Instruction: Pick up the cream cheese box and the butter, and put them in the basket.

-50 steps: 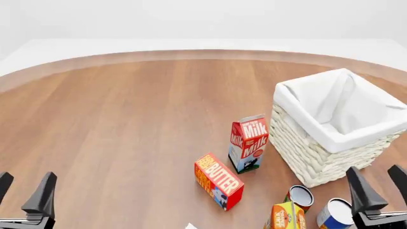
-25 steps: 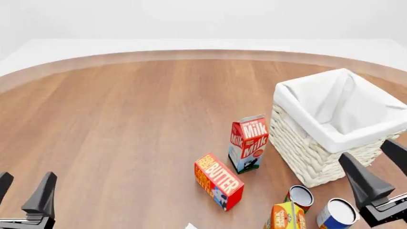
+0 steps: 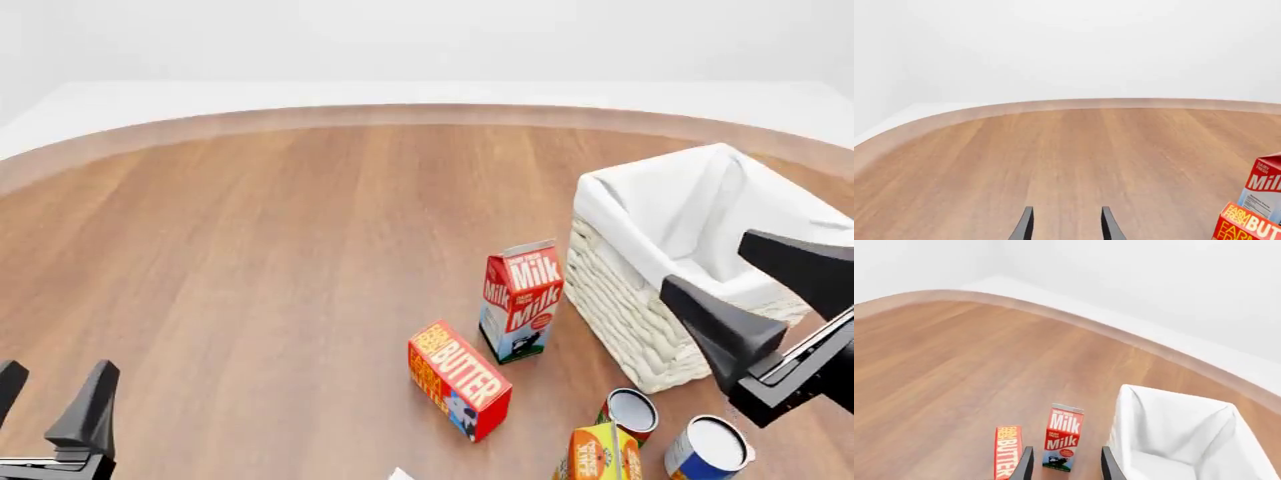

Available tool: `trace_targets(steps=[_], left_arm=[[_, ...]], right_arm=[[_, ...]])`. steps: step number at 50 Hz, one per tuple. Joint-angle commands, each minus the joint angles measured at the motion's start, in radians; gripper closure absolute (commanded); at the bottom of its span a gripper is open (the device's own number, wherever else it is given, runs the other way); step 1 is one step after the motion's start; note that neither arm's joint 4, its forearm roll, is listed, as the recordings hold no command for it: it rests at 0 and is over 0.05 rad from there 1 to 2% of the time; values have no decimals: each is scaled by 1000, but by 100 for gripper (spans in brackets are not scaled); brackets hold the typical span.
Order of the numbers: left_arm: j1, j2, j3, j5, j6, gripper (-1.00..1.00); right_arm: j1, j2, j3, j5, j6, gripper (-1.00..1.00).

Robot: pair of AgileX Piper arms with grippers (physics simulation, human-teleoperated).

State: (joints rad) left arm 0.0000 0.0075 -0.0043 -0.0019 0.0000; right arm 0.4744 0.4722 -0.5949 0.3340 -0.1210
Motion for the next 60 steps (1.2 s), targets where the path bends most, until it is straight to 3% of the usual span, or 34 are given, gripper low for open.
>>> trace_targets(steps=[1, 10, 15, 25, 34, 42, 49, 60], left_arm=[[0, 0, 0, 0, 0, -100], [0, 0, 0, 0, 0, -100], [0, 0, 0, 0, 0, -100], [0, 0, 0, 0, 0, -100], [0, 0, 0, 0, 0, -100], [0, 0, 0, 0, 0, -100], [0, 0, 0, 0, 0, -100], [0, 0, 0, 0, 0, -100]], right_arm=[[76, 102, -113, 47, -3, -100], [119, 211, -150, 53, 22, -100], [135, 244, -180, 80, -11, -100], [153, 290, -205, 112, 6, -100], [160, 325, -257, 160, -36, -100], [191, 405, -354, 236, -5, -100], [198, 456, -412, 282, -13, -100], [211, 515, -439, 295, 6, -100]])
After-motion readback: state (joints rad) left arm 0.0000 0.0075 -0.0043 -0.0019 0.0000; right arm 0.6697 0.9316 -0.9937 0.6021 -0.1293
